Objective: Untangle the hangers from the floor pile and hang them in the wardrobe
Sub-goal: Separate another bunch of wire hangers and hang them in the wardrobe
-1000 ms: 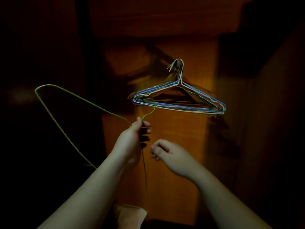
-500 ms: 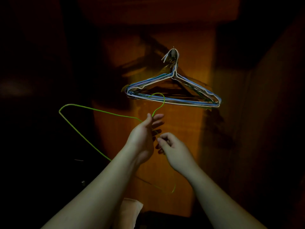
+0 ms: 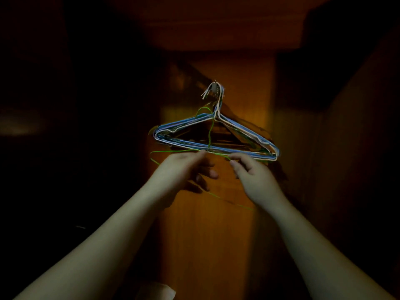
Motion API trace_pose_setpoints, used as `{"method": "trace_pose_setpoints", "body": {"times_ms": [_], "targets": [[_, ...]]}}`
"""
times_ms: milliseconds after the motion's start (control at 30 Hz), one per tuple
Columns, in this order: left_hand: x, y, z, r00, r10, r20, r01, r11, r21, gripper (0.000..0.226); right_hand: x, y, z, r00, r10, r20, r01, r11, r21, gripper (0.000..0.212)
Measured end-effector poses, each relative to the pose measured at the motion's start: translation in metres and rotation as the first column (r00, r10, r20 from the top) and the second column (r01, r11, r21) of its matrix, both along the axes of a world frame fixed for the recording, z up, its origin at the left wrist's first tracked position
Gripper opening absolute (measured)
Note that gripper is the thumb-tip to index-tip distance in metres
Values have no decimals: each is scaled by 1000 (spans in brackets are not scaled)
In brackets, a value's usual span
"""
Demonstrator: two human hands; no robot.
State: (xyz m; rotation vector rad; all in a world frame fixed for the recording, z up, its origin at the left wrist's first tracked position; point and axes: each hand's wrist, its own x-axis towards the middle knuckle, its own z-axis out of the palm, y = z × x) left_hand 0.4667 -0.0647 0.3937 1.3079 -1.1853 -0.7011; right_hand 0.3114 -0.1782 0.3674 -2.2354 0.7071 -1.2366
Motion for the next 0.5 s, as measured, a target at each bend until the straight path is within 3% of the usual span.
{"method": "trace_pose_setpoints", "body": {"times_ms": [67,133,200,267,367,500], "targets": [[8,1,11,939,256,229,-215,958,-190,31,-9,-16,18,1000,-15,-18,14,998,-54,16],[26,-6,18,724,552,414,-408,826,-389,23,-16,-30,35,999,-31,-33,28,995,-95,16],[49,-19,21,526,664,531,-479,747,-461,23,-20,-44,51,999,-38,-28,35,994,-102,15],[66,-30,23,433,651,623,-526,744,-412,34,-20,-55,67,999,-43,-27,40,994,-103,15],[76,-43,26,423,633,649,-553,747,-368,38,-16,-66,84,998,-41,-46,36,994,-100,16],[82,-56,35,494,645,584,-530,755,-385,28,-7,-76,101,994,-77,-78,69,993,-90,17]]}}
